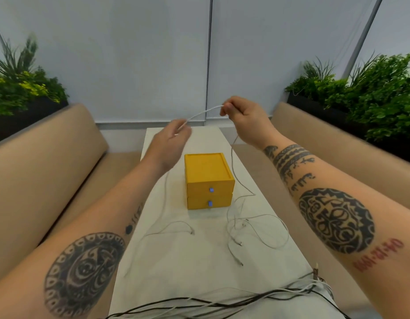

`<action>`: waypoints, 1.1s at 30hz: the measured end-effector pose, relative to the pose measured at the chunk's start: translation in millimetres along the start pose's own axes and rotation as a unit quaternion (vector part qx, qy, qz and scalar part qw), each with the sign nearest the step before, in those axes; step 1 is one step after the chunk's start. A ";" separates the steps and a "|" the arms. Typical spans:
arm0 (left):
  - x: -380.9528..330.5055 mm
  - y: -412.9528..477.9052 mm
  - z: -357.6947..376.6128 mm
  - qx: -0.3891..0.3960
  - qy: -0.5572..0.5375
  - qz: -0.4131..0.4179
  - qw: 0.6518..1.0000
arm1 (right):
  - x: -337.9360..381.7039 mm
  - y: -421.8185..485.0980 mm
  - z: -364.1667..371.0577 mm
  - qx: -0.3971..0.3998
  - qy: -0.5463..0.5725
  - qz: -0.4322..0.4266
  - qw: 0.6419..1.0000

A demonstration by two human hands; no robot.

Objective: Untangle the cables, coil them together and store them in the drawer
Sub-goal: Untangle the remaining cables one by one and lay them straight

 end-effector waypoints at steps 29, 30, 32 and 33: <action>-64.9 31.4 -7.4 -0.086 -0.347 -0.133 0.925 | -57.3 -111.8 75.5 0.302 0.102 0.156 0.935; -64.8 32.2 -9.8 -0.094 -0.364 -0.145 0.915 | -57.8 -112.6 77.4 0.296 0.071 0.151 0.941; -61.5 32.9 -14.8 -0.109 -0.379 -0.164 0.904 | -62.2 -113.9 79.1 0.304 0.009 0.153 0.940; -58.9 32.7 -17.0 -0.117 -0.378 -0.172 0.902 | -65.6 -114.3 79.4 0.309 -0.010 0.161 0.937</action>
Point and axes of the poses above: each hand's wrist, its own y-axis towards the middle knuckle, its own z-axis out of the palm, x = y × z, the point moved 3 cm from there along y, towards the middle knuckle, and after that the axes turned 11 degrees about -x, right-handed, at the moved point
